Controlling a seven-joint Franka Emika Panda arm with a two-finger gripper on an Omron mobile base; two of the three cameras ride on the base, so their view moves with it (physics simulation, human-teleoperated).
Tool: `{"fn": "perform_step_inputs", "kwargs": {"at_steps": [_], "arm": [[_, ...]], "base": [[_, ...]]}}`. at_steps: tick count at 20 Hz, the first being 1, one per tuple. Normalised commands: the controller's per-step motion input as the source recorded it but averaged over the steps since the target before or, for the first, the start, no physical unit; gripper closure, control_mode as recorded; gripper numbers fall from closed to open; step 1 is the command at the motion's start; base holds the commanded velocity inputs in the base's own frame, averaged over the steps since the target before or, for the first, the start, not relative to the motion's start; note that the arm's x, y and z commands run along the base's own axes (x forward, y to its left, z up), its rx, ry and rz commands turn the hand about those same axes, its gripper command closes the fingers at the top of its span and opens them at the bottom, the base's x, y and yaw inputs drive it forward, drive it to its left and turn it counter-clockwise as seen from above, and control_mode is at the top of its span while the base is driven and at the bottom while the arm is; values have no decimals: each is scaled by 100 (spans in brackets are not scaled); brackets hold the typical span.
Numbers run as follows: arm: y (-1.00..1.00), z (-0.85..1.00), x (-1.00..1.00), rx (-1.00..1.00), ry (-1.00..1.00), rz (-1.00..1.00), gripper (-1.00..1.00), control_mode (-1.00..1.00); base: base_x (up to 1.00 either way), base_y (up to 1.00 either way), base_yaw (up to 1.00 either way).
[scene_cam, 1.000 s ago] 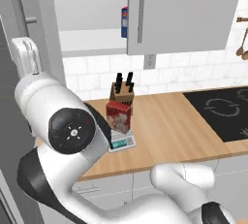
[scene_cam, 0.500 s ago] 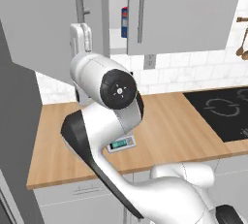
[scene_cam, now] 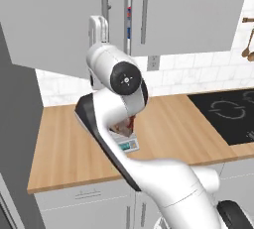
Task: Pick the cereal and place it on the digital scale for weighing, and close the cabinet.
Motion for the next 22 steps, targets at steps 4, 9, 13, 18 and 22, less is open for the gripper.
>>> {"fn": "perform_step_inputs", "kwargs": {"at_steps": [4,9,13,18,22], "arm": [[0,6,100,-5,0,-7,-100,-100],[0,0,100,-9,0,-9,-100,-100],[0,0,100,-14,0,-13,-100,-100],[0,0,100,-14,0,-11,-100,-100],[0,0,93,-16,1,-10,-100,-100]], "base": [[0,0,0],[0,0,0],[0,0,0],[0,0,0],[0,0,0]]}}
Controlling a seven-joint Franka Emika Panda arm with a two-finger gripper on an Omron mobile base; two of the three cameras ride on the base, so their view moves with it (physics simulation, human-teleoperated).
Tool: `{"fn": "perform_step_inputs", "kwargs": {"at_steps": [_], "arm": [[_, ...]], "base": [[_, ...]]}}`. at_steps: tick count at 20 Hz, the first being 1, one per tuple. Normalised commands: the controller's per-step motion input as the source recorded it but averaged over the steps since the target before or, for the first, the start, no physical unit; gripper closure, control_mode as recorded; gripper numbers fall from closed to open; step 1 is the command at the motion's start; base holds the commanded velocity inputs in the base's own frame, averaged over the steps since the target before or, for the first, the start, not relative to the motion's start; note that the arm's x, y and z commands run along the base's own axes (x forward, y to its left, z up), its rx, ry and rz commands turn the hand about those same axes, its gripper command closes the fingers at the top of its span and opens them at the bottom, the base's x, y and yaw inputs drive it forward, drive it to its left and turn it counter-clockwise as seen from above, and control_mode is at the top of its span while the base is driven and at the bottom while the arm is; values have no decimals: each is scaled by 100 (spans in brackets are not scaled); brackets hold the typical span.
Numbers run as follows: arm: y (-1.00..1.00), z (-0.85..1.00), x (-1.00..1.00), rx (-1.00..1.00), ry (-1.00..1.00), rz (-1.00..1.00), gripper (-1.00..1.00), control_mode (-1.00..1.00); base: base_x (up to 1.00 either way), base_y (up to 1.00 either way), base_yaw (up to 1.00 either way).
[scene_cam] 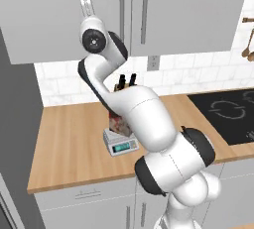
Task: Pick the cereal and place it on the digital scale for weighing, and close the cabinet.
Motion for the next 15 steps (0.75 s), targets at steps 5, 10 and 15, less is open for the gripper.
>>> {"fn": "perform_step_inputs", "kwargs": {"at_steps": [5,10,15], "arm": [[0,0,52,-15,2,-7,-100,-100],[-1,-2,12,-11,7,-3,-100,-100],[0,0,0,0,0,0,-100,-100]], "base": [[0,0,0],[0,0,0],[0,0,0]]}}
